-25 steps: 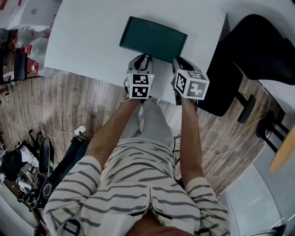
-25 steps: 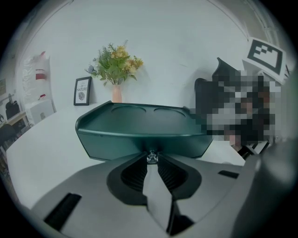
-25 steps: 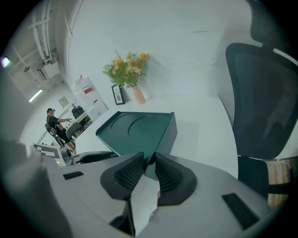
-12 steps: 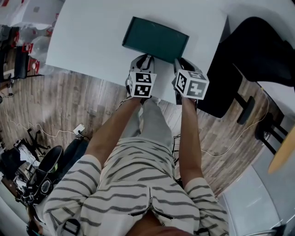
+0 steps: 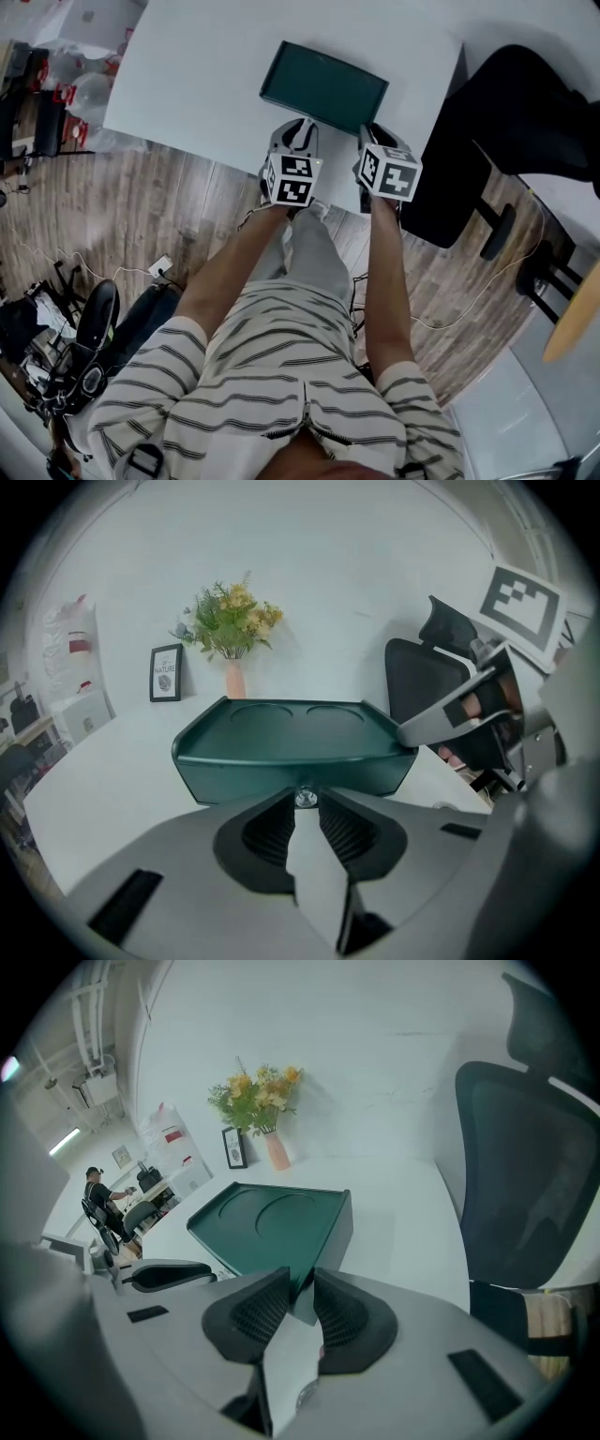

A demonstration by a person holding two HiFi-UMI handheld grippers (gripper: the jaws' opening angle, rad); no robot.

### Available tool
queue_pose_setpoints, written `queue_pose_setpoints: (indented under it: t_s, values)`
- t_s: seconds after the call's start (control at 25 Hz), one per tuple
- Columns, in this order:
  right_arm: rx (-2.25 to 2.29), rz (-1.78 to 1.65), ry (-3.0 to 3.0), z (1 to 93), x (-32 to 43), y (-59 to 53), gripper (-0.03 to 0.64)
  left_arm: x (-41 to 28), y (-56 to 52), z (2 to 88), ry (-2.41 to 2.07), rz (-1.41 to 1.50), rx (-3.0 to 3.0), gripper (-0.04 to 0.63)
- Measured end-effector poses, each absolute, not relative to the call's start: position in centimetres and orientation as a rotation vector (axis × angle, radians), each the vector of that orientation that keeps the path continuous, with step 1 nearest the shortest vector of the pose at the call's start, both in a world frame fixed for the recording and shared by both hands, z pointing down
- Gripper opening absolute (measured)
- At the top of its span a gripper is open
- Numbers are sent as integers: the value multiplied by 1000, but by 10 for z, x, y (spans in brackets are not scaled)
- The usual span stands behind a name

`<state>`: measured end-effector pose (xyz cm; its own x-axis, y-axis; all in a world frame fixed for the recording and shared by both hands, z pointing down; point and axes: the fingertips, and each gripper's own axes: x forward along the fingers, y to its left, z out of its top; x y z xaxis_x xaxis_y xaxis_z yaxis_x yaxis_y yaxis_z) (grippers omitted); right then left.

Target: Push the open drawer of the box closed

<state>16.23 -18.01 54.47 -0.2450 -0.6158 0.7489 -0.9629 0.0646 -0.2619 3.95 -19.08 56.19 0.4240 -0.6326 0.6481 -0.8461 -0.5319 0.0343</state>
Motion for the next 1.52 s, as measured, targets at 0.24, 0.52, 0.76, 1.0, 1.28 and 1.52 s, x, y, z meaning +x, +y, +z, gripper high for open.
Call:
queue_pose_setpoints:
  t_s: [0.24,0.52,0.76,1.0,1.28,1.52]
  values:
    - [1614,1034,-1909,543,163,-179,86,30,-179,537,-1278,809,2339,69]
    - [1676,1028,-1897,530,165,-175,97,12,-164,503,-1295,757,2345,46]
    - [1741,982,-1966,499,159,-162,91,-1,-160,467,-1329,688,2380,14]
    - [1790,926,-2045,458,145,-139,40,-15,-146,433,-1346,616,2400,0]
    - [1820,783,-2165,393,120,-111,-6,-26,-129,391,-1348,540,2444,0]
    - [1815,655,-2271,344,100,-92,-5,-31,-119,358,-1343,488,2499,0]
